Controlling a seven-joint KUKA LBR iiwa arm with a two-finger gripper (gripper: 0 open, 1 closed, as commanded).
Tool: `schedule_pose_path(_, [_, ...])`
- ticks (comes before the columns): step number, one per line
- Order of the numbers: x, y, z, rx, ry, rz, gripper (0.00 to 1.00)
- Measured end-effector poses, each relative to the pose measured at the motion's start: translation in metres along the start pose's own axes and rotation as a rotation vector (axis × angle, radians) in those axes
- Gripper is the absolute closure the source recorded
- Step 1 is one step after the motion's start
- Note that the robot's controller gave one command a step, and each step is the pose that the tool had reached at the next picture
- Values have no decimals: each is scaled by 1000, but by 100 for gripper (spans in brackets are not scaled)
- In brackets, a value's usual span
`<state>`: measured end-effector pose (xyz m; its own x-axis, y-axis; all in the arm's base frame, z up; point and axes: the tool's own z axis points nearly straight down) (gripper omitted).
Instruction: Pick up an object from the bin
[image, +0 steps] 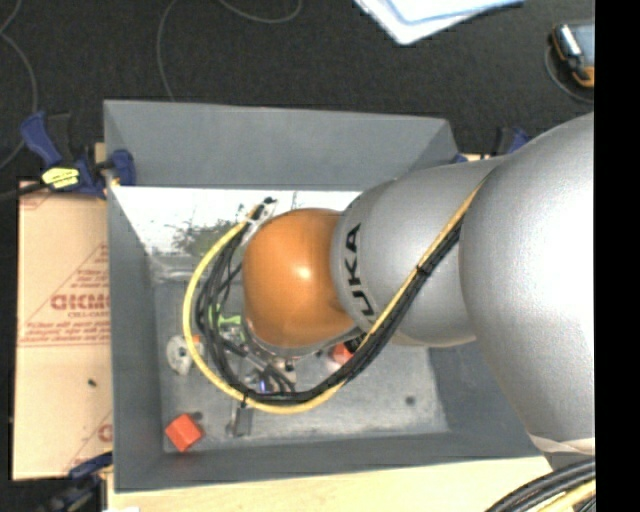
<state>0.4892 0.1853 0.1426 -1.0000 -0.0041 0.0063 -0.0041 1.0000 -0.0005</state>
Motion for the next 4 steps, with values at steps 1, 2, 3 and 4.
schedule_pose_path(1, [-2, -1, -5, -2, -8, 5, 0])
schedule_pose_path(2, [-101, -19, 72, -3, -9, 52, 0])
schedule_pose_path(3, [-77, -12, 28, -4, -10, 267, 0])
schedule_pose_path(4, [-122, -53, 41, -3, -15, -2, 0])
